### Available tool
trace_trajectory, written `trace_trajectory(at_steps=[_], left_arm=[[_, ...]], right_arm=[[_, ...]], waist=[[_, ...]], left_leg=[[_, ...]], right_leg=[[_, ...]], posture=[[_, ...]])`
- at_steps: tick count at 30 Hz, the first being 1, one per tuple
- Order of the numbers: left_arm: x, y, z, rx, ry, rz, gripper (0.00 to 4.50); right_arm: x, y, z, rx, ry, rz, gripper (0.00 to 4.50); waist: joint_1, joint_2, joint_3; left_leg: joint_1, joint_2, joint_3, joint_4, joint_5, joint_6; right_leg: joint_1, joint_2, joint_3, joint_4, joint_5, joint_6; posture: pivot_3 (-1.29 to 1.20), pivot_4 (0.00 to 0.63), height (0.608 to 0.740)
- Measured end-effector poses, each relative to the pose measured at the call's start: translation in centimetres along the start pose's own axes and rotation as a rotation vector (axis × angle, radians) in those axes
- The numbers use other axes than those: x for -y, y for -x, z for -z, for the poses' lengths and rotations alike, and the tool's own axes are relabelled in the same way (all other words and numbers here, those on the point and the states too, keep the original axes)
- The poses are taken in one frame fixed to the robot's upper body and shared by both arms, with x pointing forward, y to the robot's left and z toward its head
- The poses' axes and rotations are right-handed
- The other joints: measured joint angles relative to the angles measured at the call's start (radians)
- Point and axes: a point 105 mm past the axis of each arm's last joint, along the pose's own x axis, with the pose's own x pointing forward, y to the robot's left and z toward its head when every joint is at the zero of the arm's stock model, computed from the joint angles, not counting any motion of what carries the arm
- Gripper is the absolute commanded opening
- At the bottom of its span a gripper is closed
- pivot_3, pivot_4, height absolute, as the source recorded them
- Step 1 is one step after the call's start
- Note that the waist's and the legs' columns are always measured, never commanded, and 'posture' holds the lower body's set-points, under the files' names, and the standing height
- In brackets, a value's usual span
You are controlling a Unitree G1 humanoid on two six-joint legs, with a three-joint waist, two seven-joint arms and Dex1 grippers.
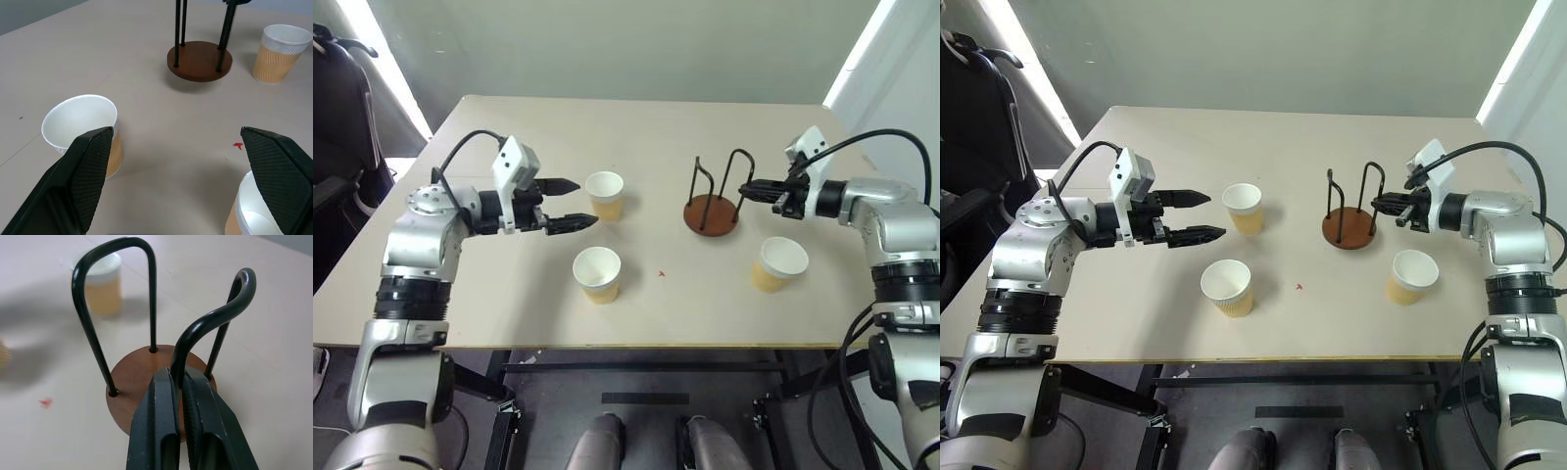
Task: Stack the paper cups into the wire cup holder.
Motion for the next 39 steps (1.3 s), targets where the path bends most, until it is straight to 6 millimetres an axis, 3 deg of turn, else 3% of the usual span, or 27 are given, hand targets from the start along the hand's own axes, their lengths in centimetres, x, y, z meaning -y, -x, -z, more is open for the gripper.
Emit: trace_trajectory(at_steps=[9, 21, 39], left_arm=[[0.3, -0.2, 0.0, -0.004, 0.003, 0.032, 4.5], [1.6, 2.0, -0.4, -0.088, 0.005, 0.167, 4.5], [1.8, 1.7, -0.7, -0.103, -0.021, 0.198, 4.5]], right_arm=[[-3.7, -0.6, 1.0, -0.002, -0.038, -0.03, 0.03], [-4.8, -0.7, 1.6, -0.017, -0.039, -0.045, 0.03], [-6.8, -1.5, 3.0, -0.028, -0.067, -0.067, 0.03]], waist=[[0.0, 0.0, 0.0], [-0.003, 0.0, 0.0], [-0.006, 0.0, 0.0]], left_leg=[[0.0, 0.0, 0.0, 0.001, 0.0, 0.001], [0.0, 0.0, 0.0, 0.002, 0.0, 0.001], [0.0, 0.0, -0.001, 0.002, 0.0, 0.002]], right_leg=[[0.0, 0.0, 0.0, 0.0, 0.0, 0.0], [0.0, 0.001, 0.0, 0.0, 0.0, 0.0], [0.0, 0.001, 0.0, 0.0, 0.0, 0.0]], posture=[[0.0, 0.15, 0.74], [0.0, 0.15, 0.74], [0.0, 0.15, 0.74]])
